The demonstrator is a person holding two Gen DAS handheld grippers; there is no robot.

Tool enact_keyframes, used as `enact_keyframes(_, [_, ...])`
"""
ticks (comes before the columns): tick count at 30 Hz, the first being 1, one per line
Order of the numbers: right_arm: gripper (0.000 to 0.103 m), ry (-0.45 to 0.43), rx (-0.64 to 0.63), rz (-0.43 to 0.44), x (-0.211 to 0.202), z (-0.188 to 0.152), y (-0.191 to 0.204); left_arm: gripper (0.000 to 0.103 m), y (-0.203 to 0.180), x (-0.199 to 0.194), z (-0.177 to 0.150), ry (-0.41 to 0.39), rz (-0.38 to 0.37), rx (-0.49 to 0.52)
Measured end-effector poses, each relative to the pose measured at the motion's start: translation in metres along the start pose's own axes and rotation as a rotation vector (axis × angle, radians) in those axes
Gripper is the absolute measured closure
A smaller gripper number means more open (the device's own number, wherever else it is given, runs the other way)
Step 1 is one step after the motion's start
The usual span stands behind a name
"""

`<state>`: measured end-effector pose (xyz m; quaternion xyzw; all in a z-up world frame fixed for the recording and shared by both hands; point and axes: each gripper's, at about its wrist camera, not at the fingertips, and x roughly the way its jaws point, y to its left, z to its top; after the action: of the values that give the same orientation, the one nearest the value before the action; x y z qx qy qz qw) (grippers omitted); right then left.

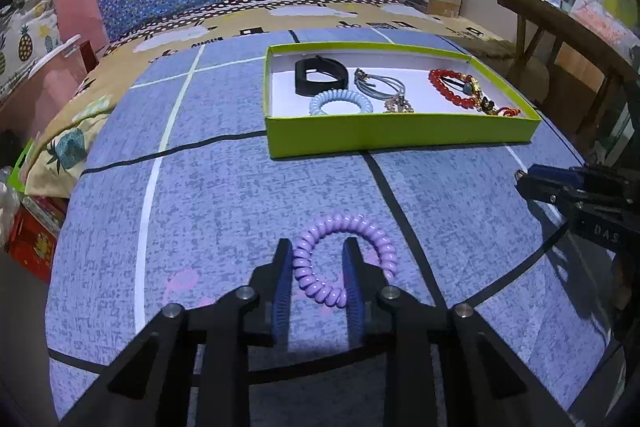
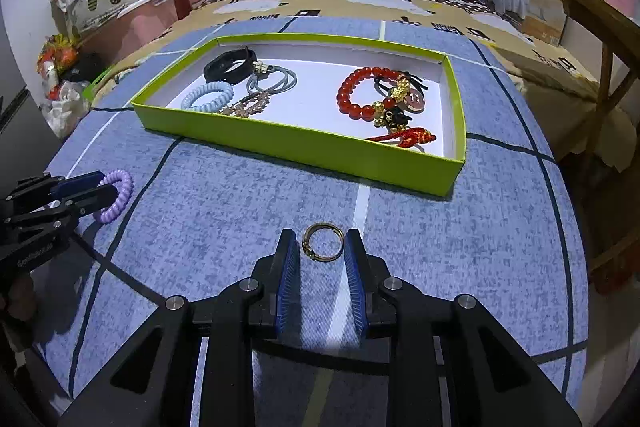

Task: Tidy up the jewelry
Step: 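Grasp the purple coil bracelet with the left tool while the right grasps the gold ring, then carry the purple coil bracelet and gold ring with both tools into the box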

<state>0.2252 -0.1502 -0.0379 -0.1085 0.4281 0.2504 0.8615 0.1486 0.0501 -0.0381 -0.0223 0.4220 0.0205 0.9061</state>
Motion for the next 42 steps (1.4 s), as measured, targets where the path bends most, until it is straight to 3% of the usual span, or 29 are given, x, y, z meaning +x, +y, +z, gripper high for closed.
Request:
enact_keyframes(4, [0.079, 0.004, -0.014, -0.005, 0.001, 0.001, 0.003, 0.091, -0.005, -0.001, -0.002, -0.003, 0.002, 0.023])
enact_keyframes(12, [0.081, -0.014, 0.001, 0.022, -0.005, -0.003, 0.005, 0.093, -0.004, -0.004, -0.004, -0.005, -0.020, 0.021])
enact_keyframes(26, [0.081, -0.112, 0.027, 0.047, -0.041, -0.006, 0.012, 0.094, -0.008, -0.030, 0.001, -0.085, -0.126, -0.002])
enact_keyframes(42, [0.081, -0.184, 0.000, 0.047, -0.057, 0.019, 0.015, 0.094, 0.001, -0.036, 0.039, -0.153, -0.122, -0.010])
